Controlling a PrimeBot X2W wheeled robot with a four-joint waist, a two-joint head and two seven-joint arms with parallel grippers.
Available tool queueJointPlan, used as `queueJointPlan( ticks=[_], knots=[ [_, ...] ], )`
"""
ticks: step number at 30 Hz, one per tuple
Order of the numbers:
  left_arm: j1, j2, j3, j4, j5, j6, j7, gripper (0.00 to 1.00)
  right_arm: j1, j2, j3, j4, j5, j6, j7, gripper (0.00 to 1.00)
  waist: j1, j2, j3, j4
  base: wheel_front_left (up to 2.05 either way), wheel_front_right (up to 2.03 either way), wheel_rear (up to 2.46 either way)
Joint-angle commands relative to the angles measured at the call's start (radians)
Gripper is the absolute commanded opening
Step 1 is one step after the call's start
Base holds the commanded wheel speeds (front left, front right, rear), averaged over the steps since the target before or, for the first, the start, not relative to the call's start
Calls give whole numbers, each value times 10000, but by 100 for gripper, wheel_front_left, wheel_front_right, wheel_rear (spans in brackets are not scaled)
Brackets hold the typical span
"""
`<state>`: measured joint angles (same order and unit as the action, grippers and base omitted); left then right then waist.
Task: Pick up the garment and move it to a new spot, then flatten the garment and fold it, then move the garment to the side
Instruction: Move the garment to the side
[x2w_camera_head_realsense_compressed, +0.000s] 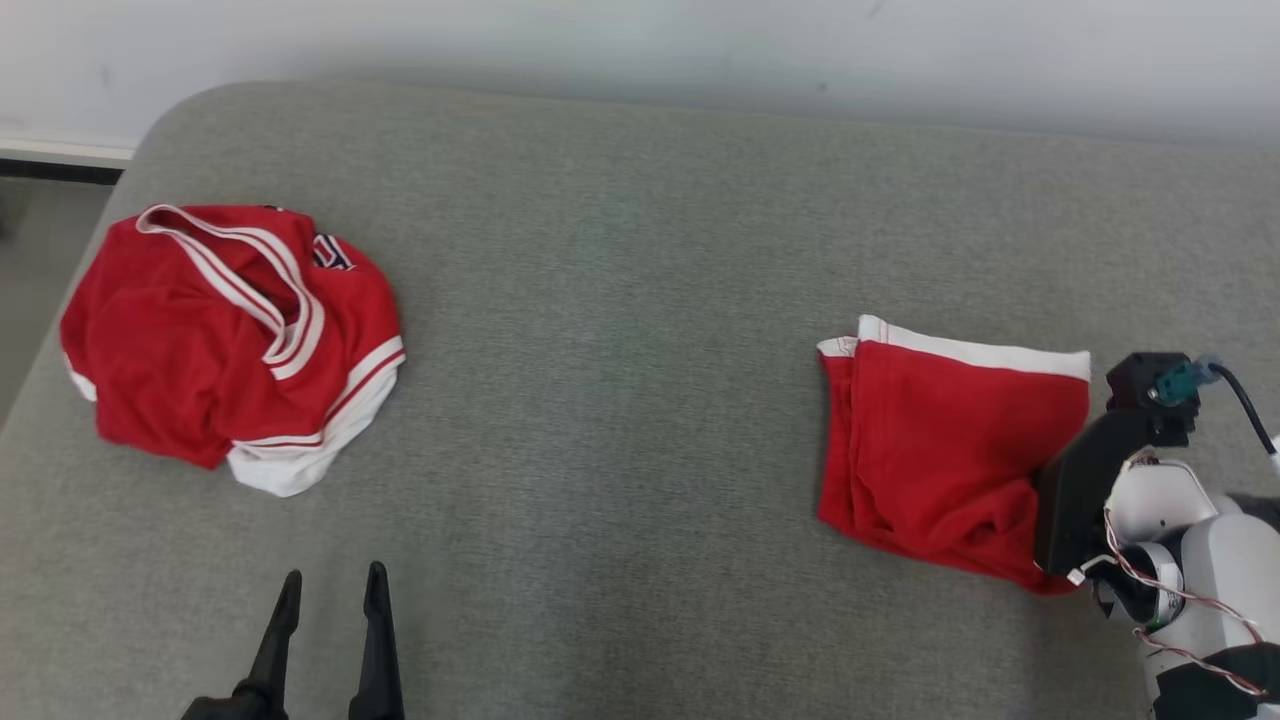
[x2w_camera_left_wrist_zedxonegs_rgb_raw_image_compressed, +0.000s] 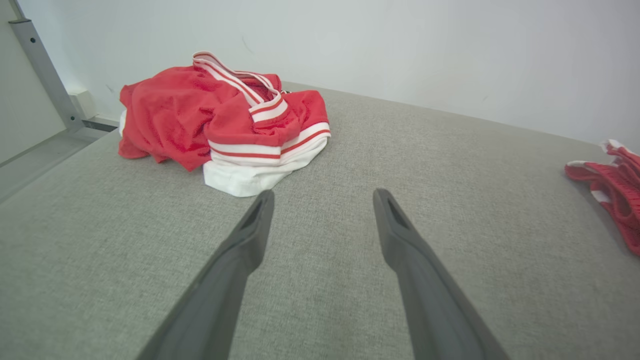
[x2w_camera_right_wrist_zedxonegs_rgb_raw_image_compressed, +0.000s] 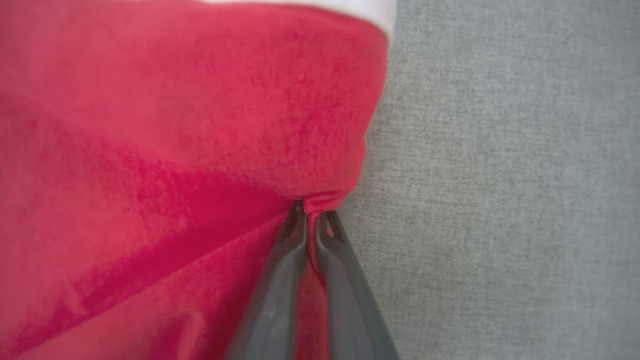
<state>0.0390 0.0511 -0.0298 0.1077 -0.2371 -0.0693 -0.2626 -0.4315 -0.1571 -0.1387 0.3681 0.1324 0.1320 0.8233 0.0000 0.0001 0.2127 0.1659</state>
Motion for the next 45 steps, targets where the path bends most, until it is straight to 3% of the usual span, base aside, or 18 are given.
queueJointPlan(
  ticks=[1, 11, 23, 31, 45],
  knots=[
    [-193, -14, 51, -127, 75, 16, -31, 100, -139, -321, 260, 24, 65, -28, 70, 0, 0, -1, 282, -481, 0, 0, 0],
    [-871, -11, -9, -737, 494, -139, -31, 100, -1150, -1893, 2270, -474, 391, -28, -346, 0, 0, -1, 1197, -2149, 0, 0, 0],
    [-1974, 181, -314, -1295, 1313, -541, -31, 100, -2218, -2944, 2961, 838, 12, -28, -2854, 0, 0, -1, 2298, -4020, 0, 0, 0],
    [-2278, 425, -737, -1658, 1480, -600, -31, 100, -2946, -3517, 2836, 2293, -305, -28, -4583, 0, 0, -1, 2690, -4394, 0, 0, 0],
    [-2064, 860, -1060, -1894, 1498, -612, -31, 100, -3831, -4124, 1964, 4115, -1118, -28, -7035, 0, 0, -1, 3022, -4366, 0, 0, 0]
  ],
)
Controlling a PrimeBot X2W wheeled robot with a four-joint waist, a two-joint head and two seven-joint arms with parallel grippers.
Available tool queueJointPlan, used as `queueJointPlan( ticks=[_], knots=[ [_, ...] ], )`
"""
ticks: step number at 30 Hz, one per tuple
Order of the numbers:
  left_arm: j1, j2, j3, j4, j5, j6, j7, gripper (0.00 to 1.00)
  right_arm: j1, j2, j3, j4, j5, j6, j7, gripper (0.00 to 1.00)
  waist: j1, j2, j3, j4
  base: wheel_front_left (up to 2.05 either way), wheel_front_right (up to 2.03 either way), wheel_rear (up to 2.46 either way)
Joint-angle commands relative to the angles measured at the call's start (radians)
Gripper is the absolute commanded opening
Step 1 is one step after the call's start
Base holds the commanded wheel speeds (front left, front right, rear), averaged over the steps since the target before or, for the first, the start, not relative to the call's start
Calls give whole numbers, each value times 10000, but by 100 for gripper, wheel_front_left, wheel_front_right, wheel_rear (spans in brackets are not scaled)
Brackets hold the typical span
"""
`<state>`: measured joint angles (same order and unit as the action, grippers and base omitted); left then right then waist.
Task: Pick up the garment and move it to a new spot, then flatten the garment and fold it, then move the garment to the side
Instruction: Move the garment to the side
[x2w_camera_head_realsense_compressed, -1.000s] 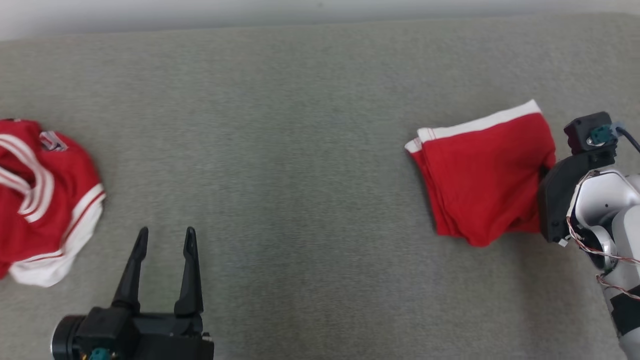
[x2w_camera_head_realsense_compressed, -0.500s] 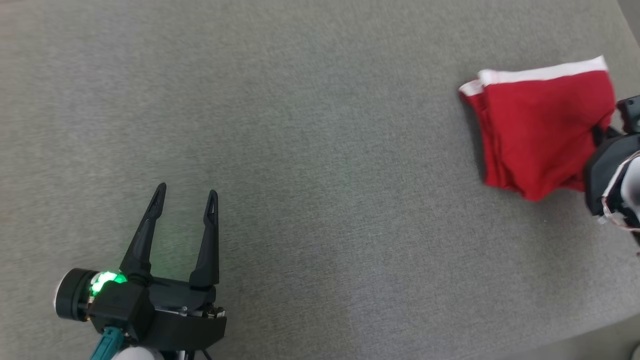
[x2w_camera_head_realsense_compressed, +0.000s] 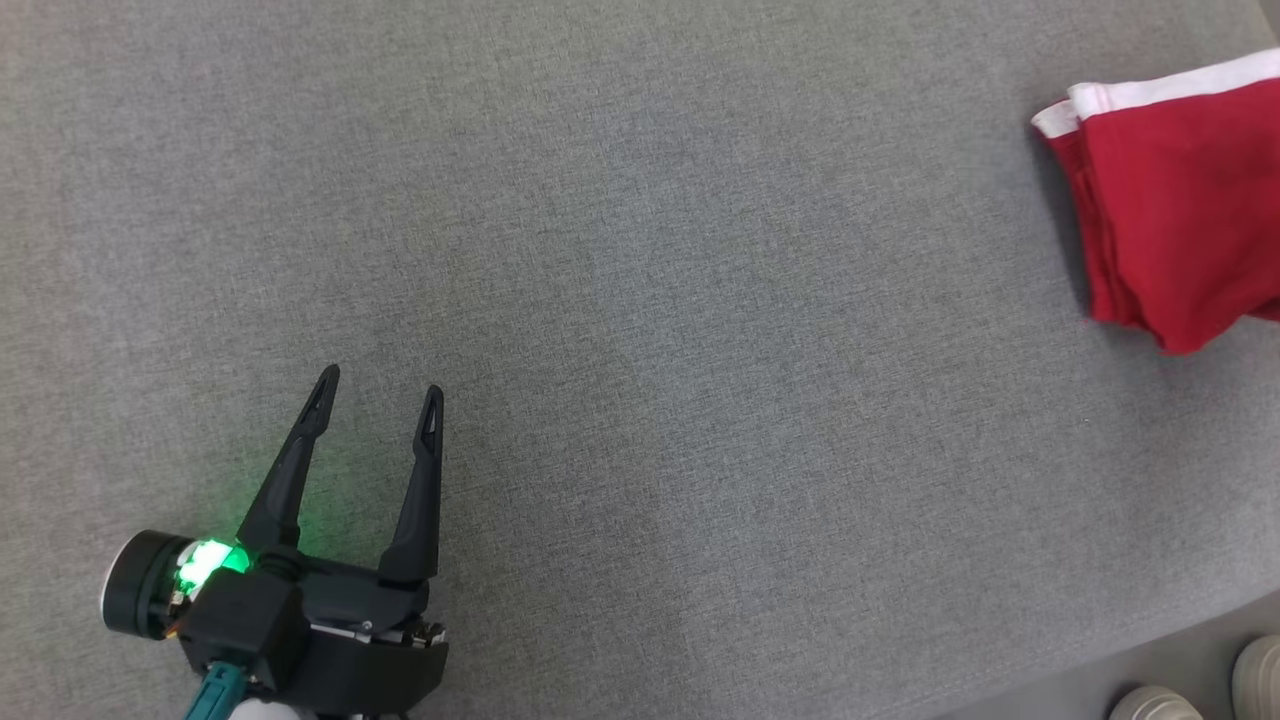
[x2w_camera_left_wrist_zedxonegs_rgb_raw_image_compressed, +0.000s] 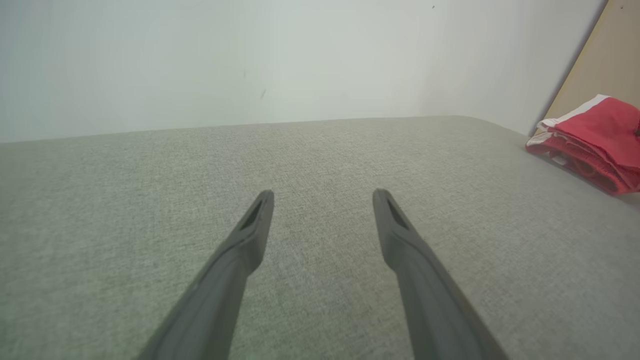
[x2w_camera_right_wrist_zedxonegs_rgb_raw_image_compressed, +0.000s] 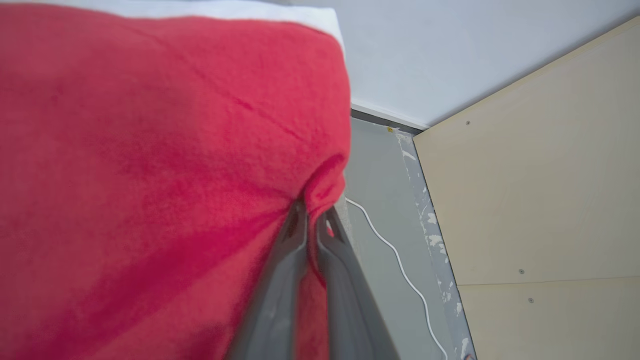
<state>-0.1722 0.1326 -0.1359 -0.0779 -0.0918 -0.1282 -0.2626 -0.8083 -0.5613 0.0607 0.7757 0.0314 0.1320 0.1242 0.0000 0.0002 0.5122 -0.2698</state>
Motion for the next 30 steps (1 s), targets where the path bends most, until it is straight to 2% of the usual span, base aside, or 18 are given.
queueJointPlan(
  ticks=[1, 10, 11, 12, 13, 20, 30],
  knots=[
    [54, 65, -10, -40, 58, -24, -31, 100, -112, -121, -24, 120, -239, -28, -200, 0, 0, -2, 45, -12, 0, 0, 0],
    [3, 78, -190, 15, 83, -21, -31, 100, -352, -159, -566, 825, -673, -28, -1040, 0, 0, -2, 181, 94, 0, 0, 0],
    [4, 81, -185, 24, 71, -20, -31, 100, -370, -141, -654, 911, -752, -28, -1105, 31, 0, -2, 183, 107, 0, 0, 0],
    [-4, 76, -173, 35, 53, -20, -31, 100, -373, -105, -742, 990, -806, -28, -1179, 56, 0, -2, 174, 126, 0, 0, 0],
    [-16, 67, -155, 37, 34, -20, -31, 100, -366, -56, -811, 1057, -856, -28, -1240, 100, 0, -2, 156, 144, 0, 0, 0],
    [34, -114, -111, 85, -48, -22, -31, 100, -175, 311, -972, 1333, -1122, -28, -1898, 100, 0, -2, -358, 279, 0, 0, 0],
    [551, -476, 219, 248, -267, 91, -33, 100, 429, 946, 52, 456, -623, -28, -2743, 100, 0, -2, -1773, 751, 0, 0, 0]
  ],
)
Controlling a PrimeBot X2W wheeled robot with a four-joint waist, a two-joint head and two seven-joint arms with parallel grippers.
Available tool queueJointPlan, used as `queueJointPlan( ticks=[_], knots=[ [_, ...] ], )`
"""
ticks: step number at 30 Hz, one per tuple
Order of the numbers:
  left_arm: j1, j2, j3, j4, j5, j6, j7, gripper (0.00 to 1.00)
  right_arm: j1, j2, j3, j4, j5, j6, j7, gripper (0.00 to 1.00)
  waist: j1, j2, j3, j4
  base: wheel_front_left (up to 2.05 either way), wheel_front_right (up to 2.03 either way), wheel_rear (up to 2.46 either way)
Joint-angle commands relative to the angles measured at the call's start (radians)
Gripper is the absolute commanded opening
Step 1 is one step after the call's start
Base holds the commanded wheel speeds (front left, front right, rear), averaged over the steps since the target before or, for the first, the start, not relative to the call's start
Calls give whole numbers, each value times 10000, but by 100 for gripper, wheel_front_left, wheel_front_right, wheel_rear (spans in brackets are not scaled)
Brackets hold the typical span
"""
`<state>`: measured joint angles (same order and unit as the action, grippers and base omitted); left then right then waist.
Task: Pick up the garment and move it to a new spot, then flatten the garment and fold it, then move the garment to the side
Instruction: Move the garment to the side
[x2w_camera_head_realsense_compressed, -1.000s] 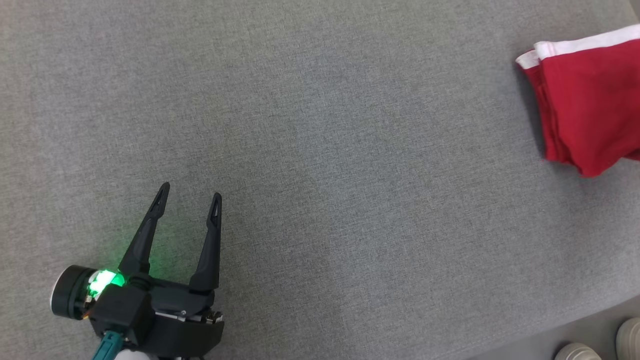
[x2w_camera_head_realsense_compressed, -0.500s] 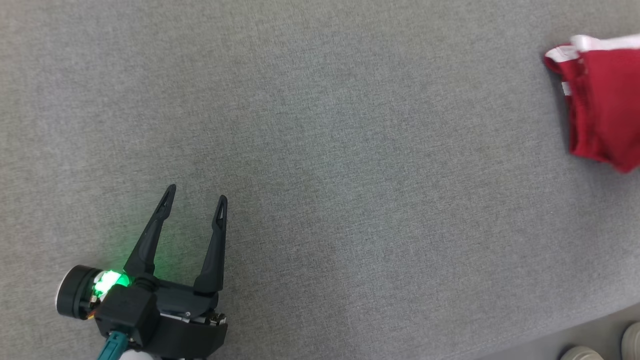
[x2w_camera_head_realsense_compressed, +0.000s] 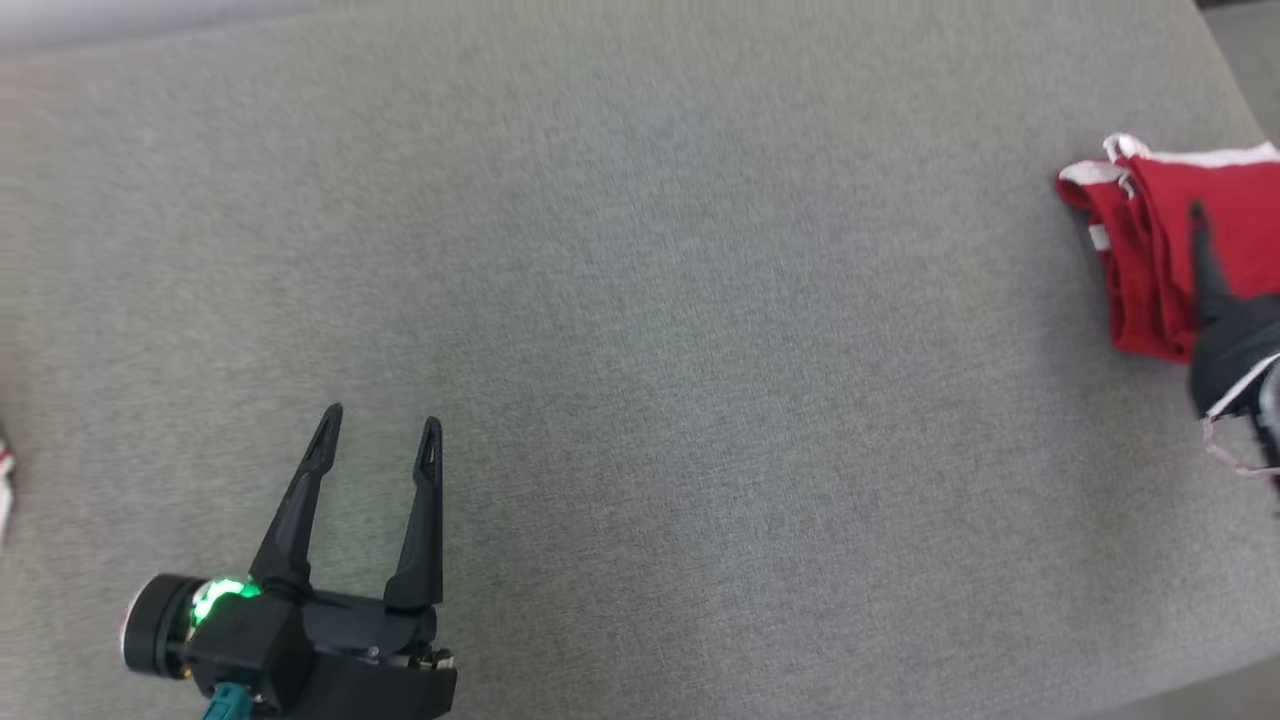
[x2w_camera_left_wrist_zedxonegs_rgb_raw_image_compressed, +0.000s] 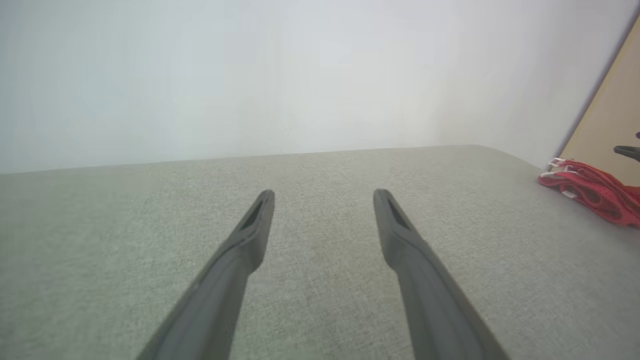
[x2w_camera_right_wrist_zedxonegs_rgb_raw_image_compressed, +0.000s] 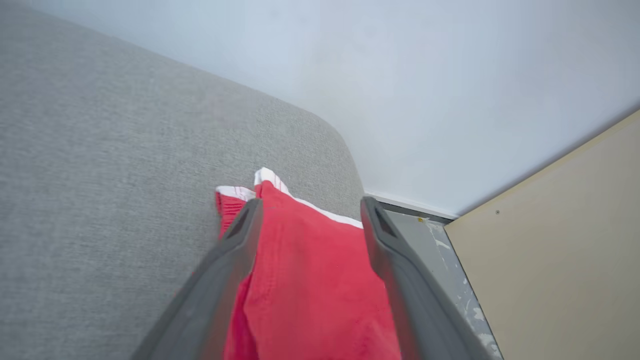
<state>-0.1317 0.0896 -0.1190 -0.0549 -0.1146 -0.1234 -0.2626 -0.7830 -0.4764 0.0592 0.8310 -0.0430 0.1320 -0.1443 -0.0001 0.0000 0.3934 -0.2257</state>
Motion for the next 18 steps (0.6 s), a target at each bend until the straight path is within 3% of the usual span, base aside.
queueJointPlan(
  ticks=[1, 10, 18],
  knots=[
    [219, -79, 103, 45, -74, 72, -31, 100, 285, 158, 200, -263, 225, -28, -98, 100, 1, 0, -747, 393, 0, 0, 0],
    [1048, -328, 865, 558, -465, 365, -33, 100, 1942, 571, 1545, -2316, 1656, -28, -162, 100, 1, 0, -2266, 1238, 0, 0, 0],
    [1493, -384, 1439, 1136, -835, 568, -31, 100, 3670, 1199, 1648, -3508, 2205, -27, -211, 100, 1, 0, -3335, 1669, 0, 0, 0]
  ],
)
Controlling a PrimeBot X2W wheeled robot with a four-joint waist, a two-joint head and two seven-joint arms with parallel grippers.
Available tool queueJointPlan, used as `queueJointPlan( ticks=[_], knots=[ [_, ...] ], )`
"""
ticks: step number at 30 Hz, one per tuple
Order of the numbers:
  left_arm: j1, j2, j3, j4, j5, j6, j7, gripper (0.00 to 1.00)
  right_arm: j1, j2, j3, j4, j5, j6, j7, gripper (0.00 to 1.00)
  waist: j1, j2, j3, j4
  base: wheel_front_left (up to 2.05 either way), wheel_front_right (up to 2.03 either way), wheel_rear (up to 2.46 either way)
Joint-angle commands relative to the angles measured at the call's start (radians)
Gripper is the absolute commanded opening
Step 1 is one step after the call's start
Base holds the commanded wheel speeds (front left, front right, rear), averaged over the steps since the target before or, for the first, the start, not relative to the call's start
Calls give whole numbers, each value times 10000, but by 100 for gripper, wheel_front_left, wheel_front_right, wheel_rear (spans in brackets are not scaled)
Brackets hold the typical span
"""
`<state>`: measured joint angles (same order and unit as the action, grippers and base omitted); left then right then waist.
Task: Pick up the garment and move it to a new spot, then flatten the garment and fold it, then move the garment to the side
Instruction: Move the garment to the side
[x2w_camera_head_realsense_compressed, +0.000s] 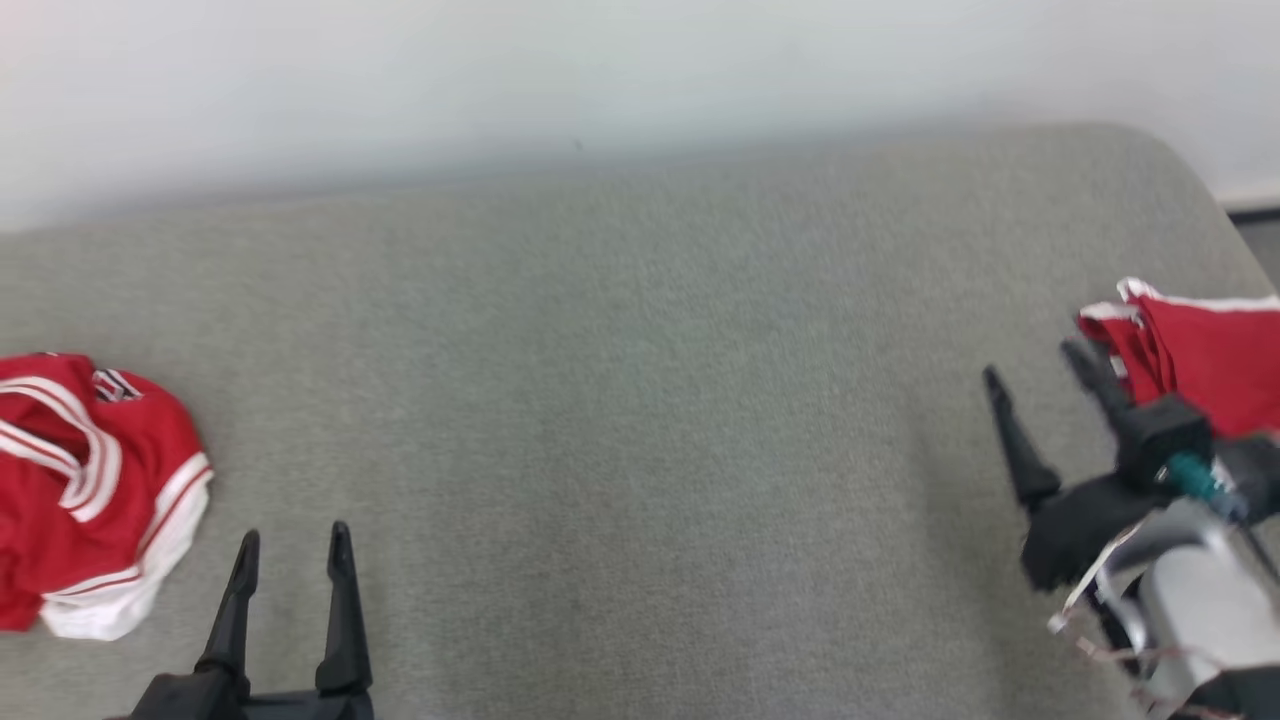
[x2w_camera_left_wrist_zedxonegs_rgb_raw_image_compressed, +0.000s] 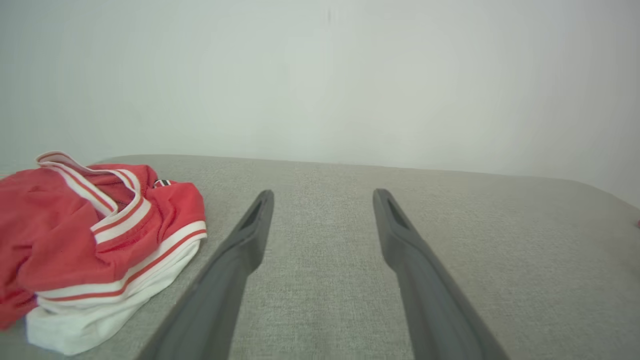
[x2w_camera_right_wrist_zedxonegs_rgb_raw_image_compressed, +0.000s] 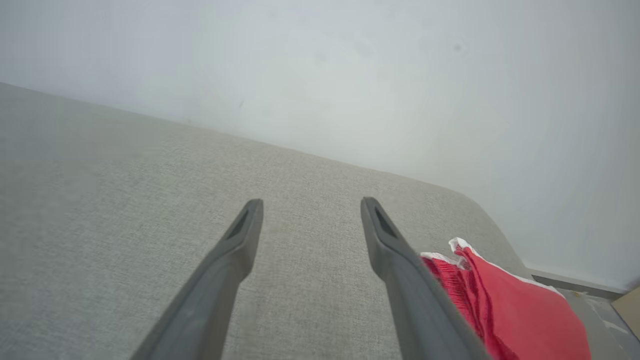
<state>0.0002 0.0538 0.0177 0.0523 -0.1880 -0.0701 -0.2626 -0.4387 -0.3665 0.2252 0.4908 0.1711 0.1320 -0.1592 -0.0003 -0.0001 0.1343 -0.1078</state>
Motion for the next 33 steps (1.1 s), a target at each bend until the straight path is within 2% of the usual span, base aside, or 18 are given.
queueJointPlan(
  ticks=[1, 8, 15, 26, 33],
  knots=[
    [243, -31, 112, 169, -81, 35, -31, 100, 440, 237, -24, -193, 137, -28, -88, 100, 3, 1, -883, 510, 0, 0, 0],
    [407, -34, 178, 645, 116, -60, -31, 100, 1549, 925, -282, -774, 382, -28, -110, 100, 3, 1, -1412, 623, 0, 0, 0],
    [541, -39, 305, 1101, 120, -29, -31, 100, 2562, 1628, -628, -1443, 81, -27, -312, 100, 3, 1, -1633, 558, 0, 0, 0],
    [644, -40, 325, 1780, 296, -145, -31, 100, 3620, 2125, -1575, -1861, -554, -27, -834, 100, 3, 1, -1776, 377, 0, 0, 0],
    [662, -39, 306, 1886, 295, -116, -31, 100, 3986, 2235, -1708, -1795, -830, -27, -969, 100, 3, 1, -1803, 298, 0, 0, 0]
  ],
)
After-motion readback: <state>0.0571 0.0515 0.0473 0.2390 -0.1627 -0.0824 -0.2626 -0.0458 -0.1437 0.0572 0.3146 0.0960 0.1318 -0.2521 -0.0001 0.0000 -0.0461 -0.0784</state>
